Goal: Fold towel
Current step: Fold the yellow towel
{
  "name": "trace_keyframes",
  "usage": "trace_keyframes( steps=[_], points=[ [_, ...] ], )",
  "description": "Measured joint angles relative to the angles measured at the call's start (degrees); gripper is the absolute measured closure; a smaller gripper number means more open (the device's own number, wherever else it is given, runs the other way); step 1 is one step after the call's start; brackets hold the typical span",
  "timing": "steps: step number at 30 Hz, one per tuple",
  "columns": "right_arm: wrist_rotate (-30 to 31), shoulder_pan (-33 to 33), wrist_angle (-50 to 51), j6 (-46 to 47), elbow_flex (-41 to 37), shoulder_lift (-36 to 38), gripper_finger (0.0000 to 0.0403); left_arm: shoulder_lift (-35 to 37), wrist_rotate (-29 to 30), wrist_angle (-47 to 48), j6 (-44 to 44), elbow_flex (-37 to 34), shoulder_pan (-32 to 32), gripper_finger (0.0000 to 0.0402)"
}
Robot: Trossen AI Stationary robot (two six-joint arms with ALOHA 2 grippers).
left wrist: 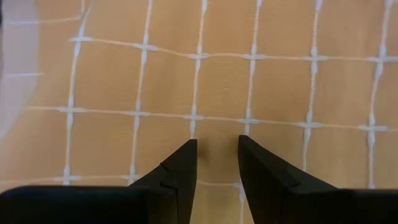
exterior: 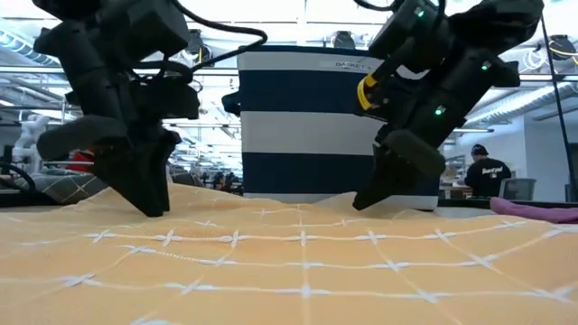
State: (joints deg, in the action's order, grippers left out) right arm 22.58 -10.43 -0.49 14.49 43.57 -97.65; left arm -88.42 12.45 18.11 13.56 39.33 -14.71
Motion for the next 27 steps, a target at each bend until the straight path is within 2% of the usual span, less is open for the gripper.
trace_keyframes(
  steps=[6,9,14,19,27],
  points=[
    [-0.11,1.03,1.47,0.71,0.00,0.72,0.0255,0.74,0.24,0.92,1.41,0.00,0.59,0.0280],
    [-0.34,-2.19,1.64,1.05,0.02,2.90,0.0255,1.61,1.07,2.18,2.65,0.64,-1.75,0.0280],
    [-0.73,-8.01,0.42,-0.54,0.04,8.13,0.0255,5.44,5.72,2.47,2.40,2.44,-6.07,0.0280],
    [-9.55,-13.29,-1.12,4.62,0.09,9.64,0.0255,7.87,-0.28,0.26,2.94,3.01,-11.95,0.0280],
    [-9.00,-20.91,-5.96,10.12,0.04,8.53,0.0255,7.38,-0.79,0.26,10.62,2.99,-21.86,0.0280]
  ],
)
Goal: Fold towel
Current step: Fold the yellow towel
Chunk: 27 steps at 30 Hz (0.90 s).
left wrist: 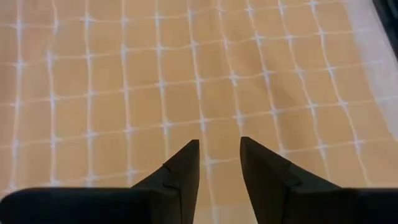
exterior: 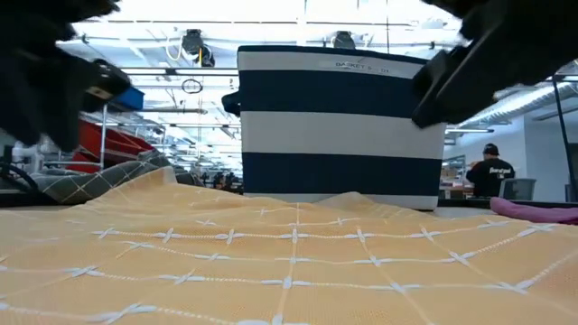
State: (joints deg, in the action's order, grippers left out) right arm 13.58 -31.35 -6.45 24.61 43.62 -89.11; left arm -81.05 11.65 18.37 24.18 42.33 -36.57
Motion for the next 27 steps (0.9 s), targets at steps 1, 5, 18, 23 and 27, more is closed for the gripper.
trace_keyframes(
  steps=[1,5,18,23,27],
  points=[
    [0.19,-0.64,-1.18,0.22,0.00,-0.35,0.0255,-0.02,0.66,0.24,1.17,0.00,-1.14,0.0280],
    [1.56,-2.48,-5.27,0.43,0.02,-2.73,0.0255,-0.58,2.94,0.05,3.90,0.00,-4.88,0.0280],
    [1.41,-3.39,-9.64,3.44,0.92,-11.32,0.0255,-7.19,4.39,-0.43,6.90,-0.02,-8.50,0.0280],
    [1.52,-4.60,-9.05,1.67,3.35,-13.78,0.0255,-8.21,5.22,-1.43,6.85,-0.02,-8.95,0.0279],
    [3.04,-5.06,-4.30,1.69,4.84,-15.90,0.0255,-8.58,6.92,-1.55,7.07,-0.02,-9.81,0.0252]
  ],
)
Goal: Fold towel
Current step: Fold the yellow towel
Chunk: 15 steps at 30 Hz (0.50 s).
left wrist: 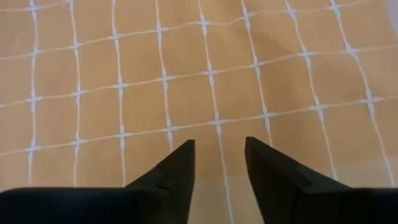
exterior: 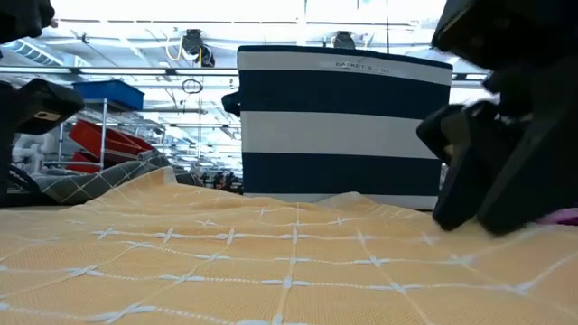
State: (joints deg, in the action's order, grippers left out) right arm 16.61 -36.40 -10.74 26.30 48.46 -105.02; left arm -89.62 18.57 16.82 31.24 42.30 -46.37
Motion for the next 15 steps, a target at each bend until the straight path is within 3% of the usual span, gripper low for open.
trace_keyframes(
  steps=[8,15],
  points=[
    [5.51,-0.89,-0.30,-1.70,0.25,1.38,0.0219,0.00,0.23,-0.25,4.65,0.00,-1.27,0.0153],
    [5.43,-0.85,0.39,-0.91,0.25,1.38,0.0177,-0.36,0.06,-0.52,8.05,0.00,-2.40,0.0141]
  ],
)
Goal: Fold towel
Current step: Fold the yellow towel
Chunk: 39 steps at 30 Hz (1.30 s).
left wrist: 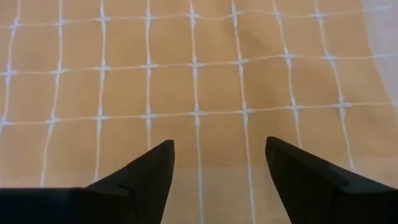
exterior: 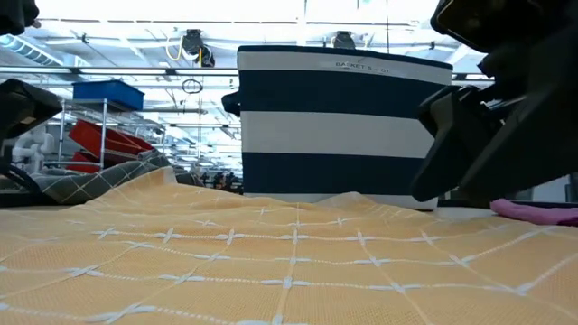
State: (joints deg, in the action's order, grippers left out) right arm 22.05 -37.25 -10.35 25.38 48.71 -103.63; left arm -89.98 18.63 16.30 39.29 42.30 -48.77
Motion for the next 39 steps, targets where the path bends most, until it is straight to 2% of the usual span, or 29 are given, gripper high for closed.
trace_keyframes(
  steps=[12,23,28,36,39],
  points=[
    [-1.51,0.00,1.75,2.21,0.00,-1.57,0.0183,-5.21,-2.29,-1.33,2.45,0.20,2.03,0.0144],
    [-0.62,0.75,1.11,4.03,0.24,-4.76,0.0192,-5.35,-2.49,-1.54,2.23,0.07,2.27,0.0200],
    [-0.26,0.85,2.16,3.96,0.22,-4.79,0.0242,-5.40,-2.56,-1.49,1.70,0.04,2.31,0.0240],
    [-0.13,0.12,4.57,2.41,0.15,-4.61,0.0386,-5.44,-3.49,-1.54,-0.93,0.04,2.15,0.0327],
    [0.66,-0.49,5.38,1.67,0.07,-3.72,0.0395,-5.44,-3.58,-1.31,-2.02,0.04,2.14,0.0359]
  ],
)
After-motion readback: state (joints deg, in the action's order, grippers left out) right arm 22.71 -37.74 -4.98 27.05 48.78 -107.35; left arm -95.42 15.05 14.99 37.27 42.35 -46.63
